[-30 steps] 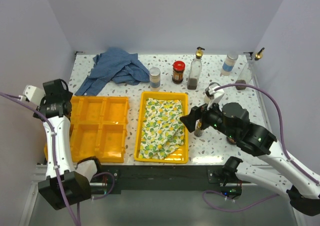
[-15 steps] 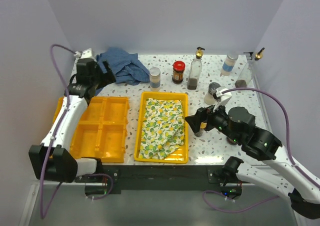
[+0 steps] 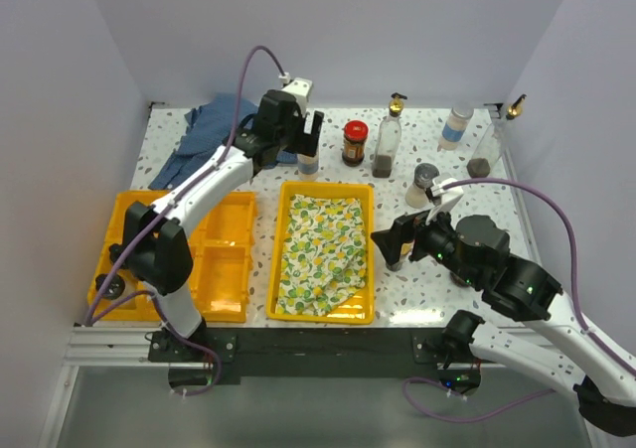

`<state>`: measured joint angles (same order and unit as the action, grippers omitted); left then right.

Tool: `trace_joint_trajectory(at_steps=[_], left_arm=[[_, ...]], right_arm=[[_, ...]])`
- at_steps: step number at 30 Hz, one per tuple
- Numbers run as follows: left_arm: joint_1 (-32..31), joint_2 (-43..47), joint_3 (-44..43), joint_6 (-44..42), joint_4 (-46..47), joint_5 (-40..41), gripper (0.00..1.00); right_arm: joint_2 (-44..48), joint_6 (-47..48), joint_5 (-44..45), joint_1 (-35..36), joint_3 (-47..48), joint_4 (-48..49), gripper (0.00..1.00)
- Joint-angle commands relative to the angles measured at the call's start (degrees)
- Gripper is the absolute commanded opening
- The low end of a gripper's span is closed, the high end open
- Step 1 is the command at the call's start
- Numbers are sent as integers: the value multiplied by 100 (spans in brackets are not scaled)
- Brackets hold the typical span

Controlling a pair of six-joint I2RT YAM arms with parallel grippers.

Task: Organize the condiment bottles
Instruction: Pick up the bottle from the center of the board.

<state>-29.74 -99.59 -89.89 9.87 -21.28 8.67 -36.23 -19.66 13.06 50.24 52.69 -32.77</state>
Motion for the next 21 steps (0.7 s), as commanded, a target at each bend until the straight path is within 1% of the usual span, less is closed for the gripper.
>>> trace_joint_trajectory(at_steps=[1,6,13,17,20,21], left_arm=[[-120,-482,-582,-486,-70,355,94],[-146,-737,-697,-565,97,443,93],[-146,-1176,-811,-591,352,197,90],[-146,-1431,-907,-565,388,530,86],[-146,-1625,-1031,-617,379,654,86],[-146,-1634,-1031,-644,396,654,84]], right_arm=[[46,173,206,-5,-22,131,99],[-24,243,232,4,-13,184,99],[-262,349,259,4,268,96,99],[-332,437,294,4,435,8,99],[-315,498,477,4,497,-132,99],[-280,490,539,4,488,-168,99]])
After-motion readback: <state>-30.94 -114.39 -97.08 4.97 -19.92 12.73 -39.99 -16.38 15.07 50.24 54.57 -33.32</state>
